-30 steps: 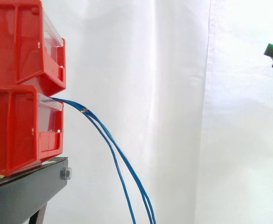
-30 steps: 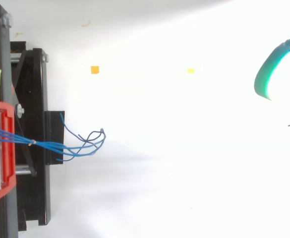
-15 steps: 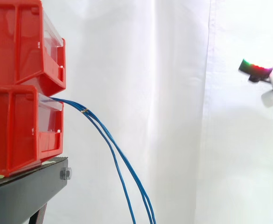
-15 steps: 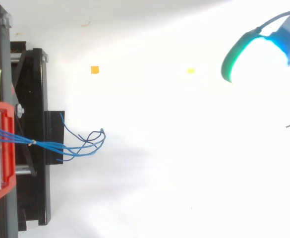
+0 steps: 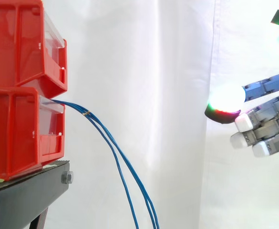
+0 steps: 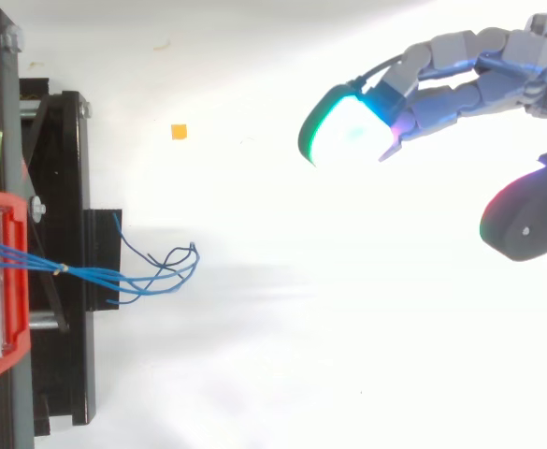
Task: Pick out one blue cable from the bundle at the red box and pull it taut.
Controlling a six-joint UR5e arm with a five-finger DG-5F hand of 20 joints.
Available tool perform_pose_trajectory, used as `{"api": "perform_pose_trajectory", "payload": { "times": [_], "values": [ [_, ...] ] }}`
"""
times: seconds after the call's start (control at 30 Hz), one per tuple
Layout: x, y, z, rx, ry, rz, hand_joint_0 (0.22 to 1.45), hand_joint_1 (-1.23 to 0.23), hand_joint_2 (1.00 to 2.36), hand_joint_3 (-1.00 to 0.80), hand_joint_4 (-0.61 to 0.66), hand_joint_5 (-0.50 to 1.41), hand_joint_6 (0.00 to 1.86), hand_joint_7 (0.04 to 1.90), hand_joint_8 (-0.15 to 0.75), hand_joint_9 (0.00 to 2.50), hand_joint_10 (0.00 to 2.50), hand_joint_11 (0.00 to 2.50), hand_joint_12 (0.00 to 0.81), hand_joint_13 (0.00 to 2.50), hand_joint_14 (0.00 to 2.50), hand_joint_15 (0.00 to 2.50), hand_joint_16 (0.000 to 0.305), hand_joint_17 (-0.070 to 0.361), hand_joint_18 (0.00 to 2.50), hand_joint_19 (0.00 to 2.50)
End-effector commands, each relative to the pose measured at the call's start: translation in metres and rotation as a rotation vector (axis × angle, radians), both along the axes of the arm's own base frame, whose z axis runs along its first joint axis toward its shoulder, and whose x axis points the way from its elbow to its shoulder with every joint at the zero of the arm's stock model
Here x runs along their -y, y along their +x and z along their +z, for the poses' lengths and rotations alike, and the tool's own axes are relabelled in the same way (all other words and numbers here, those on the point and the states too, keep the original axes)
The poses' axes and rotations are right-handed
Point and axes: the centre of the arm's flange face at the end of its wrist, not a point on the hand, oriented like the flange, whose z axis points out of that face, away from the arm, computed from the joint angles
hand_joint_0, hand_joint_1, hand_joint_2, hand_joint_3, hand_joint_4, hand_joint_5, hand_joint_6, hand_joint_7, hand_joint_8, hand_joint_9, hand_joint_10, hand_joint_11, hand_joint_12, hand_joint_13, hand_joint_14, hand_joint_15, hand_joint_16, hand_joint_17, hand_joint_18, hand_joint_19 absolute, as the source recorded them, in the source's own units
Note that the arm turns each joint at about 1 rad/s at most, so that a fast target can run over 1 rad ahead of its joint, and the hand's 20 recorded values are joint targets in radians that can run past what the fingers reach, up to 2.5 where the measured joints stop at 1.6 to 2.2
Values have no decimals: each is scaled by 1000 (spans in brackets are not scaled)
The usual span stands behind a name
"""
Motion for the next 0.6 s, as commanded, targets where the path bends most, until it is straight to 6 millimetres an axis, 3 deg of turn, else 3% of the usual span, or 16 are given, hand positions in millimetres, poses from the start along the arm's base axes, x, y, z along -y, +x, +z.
{"api": "perform_pose_trajectory", "payload": {
  "times": [0.0,0.33,0.57],
  "values": [
    [2,4,-10,-18,-45,-22,527,-624,1000,-500,159,-224,502,717,245,544,12,333,309,443,6,158,41,92,381,228],
    [-5,23,-38,1,-73,-29,532,-627,1000,-500,164,-222,502,719,248,552,14,335,309,451,7,167,41,91,384,239],
    [-8,29,-33,32,-140,-57,534,-626,1000,-500,165,-221,502,719,251,567,13,353,308,462,7,178,40,91,387,238]
  ]
}}
